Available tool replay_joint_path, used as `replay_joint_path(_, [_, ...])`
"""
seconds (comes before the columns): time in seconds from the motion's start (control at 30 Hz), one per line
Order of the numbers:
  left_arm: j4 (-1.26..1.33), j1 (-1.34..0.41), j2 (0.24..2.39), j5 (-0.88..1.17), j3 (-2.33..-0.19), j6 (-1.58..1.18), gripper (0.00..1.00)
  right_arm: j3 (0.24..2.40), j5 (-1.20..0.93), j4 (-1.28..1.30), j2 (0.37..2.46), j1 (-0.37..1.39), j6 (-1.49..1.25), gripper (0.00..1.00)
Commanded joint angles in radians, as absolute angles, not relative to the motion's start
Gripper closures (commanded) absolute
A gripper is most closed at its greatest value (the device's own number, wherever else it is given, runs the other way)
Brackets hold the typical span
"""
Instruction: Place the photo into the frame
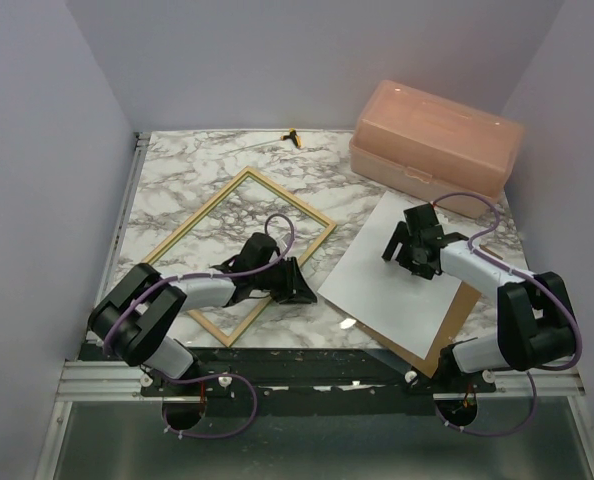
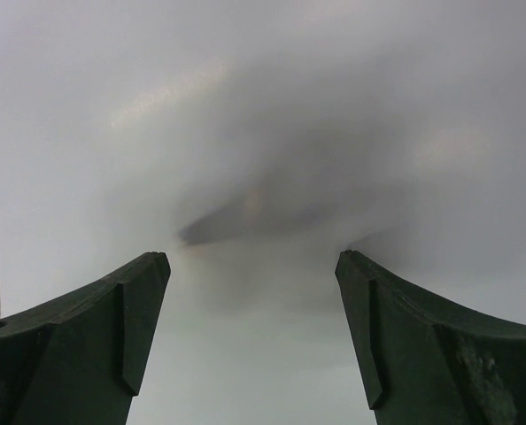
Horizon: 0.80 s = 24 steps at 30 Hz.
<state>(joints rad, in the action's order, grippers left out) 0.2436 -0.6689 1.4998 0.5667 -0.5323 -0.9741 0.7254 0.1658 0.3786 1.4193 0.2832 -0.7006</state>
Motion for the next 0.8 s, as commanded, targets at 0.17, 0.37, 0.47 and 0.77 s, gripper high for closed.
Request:
replay_joint_path(0.17, [0.318, -0.645, 1.464, 0.602, -0.506, -0.999, 1.00, 0.709, 0.072, 0.393, 1.407, 0.277, -0.687, 0.14])
replay_joint_path(0.37, [0.251, -0.623, 1.363, 0.591, -0.502, -0.985, 1.00, 0.727, 0.073, 0.417, 1.357, 0.277, -0.674, 0.14])
replay_joint_path(0.47, [0.058, -0.620, 1.255, 0.521, -0.554, -0.916, 1.00, 0.733, 0.081, 0.430, 1.343, 0.278, -0.661, 0.14])
replay_joint_path(0.77, [-0.453, -0.576, 0.981, 0.339, -0.784, -0.785, 1.00, 0.721, 0.087, 0.443, 1.322, 0.276, -0.642, 0.14])
